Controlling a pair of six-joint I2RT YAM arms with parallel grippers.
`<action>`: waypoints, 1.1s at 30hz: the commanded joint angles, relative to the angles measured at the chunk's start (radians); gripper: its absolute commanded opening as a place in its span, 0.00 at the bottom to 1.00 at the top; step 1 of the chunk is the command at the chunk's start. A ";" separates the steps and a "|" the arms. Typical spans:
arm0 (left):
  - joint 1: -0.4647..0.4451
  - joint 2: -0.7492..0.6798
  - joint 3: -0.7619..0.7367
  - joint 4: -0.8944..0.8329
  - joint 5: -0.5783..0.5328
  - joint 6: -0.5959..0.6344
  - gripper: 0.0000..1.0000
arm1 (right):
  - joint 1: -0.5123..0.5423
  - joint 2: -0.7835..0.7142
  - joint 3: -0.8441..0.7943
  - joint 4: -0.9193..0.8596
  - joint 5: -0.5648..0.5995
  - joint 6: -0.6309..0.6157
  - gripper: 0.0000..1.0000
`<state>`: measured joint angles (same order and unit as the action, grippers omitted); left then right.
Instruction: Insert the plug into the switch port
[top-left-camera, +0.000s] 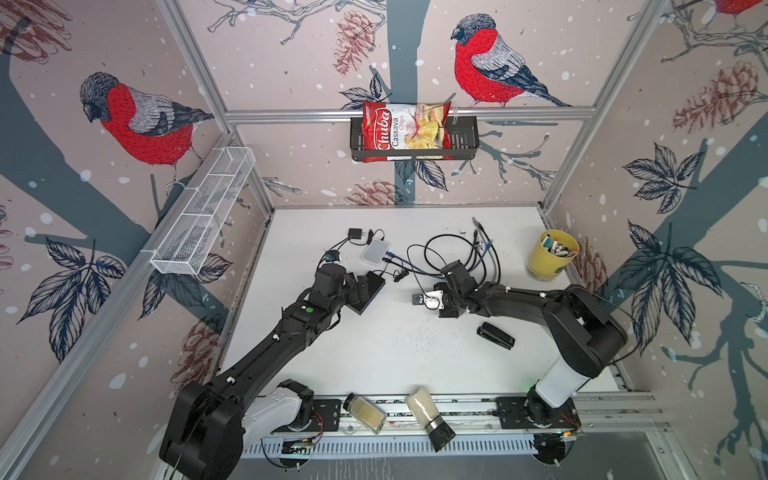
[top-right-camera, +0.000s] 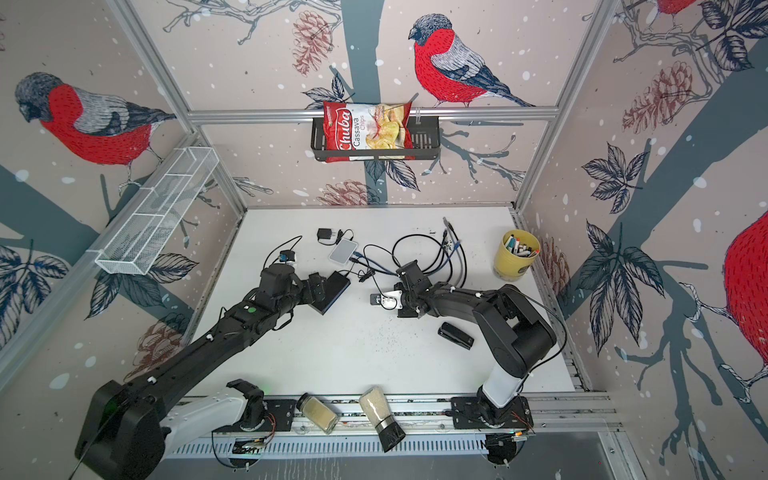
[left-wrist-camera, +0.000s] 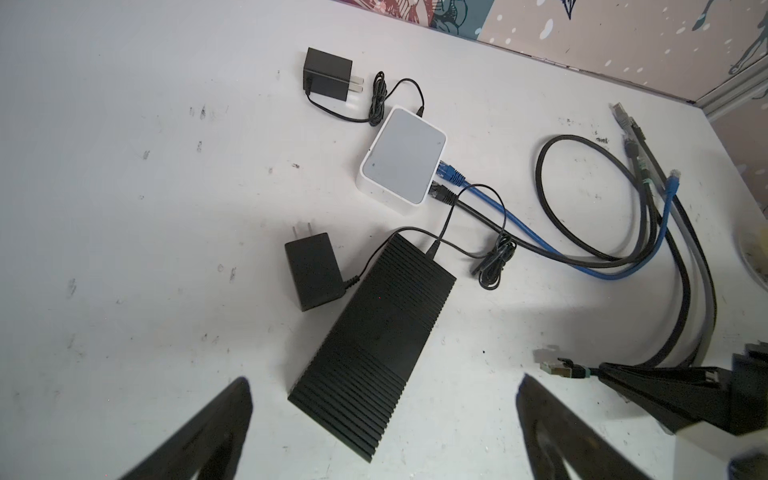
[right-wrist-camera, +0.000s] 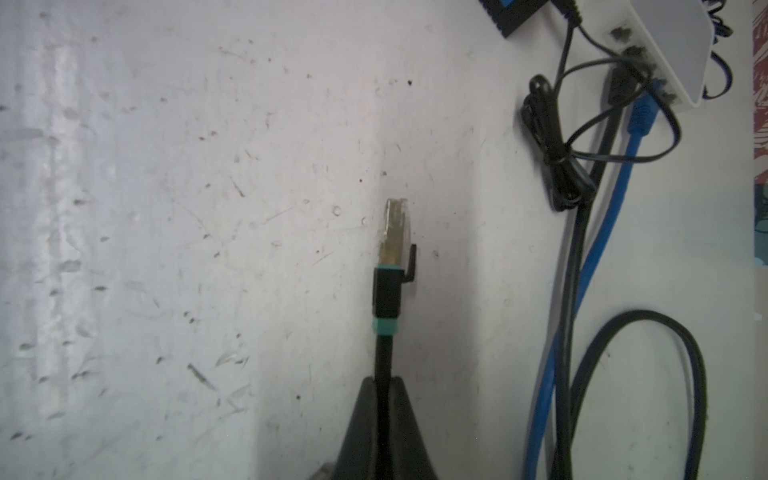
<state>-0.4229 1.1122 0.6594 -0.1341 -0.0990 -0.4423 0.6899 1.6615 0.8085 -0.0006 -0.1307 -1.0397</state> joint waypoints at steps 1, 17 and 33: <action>-0.001 0.044 0.049 -0.039 0.069 0.017 0.97 | 0.007 -0.045 -0.034 0.120 0.040 0.040 0.03; -0.133 0.275 0.154 0.011 0.302 0.078 0.70 | 0.016 -0.236 -0.181 0.313 -0.041 0.099 0.03; -0.162 0.437 0.327 -0.017 0.416 0.152 0.42 | 0.018 -0.232 -0.210 0.348 -0.049 0.084 0.02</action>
<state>-0.5831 1.5394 0.9665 -0.1539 0.3084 -0.3511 0.7059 1.4300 0.6014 0.3096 -0.1631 -0.9627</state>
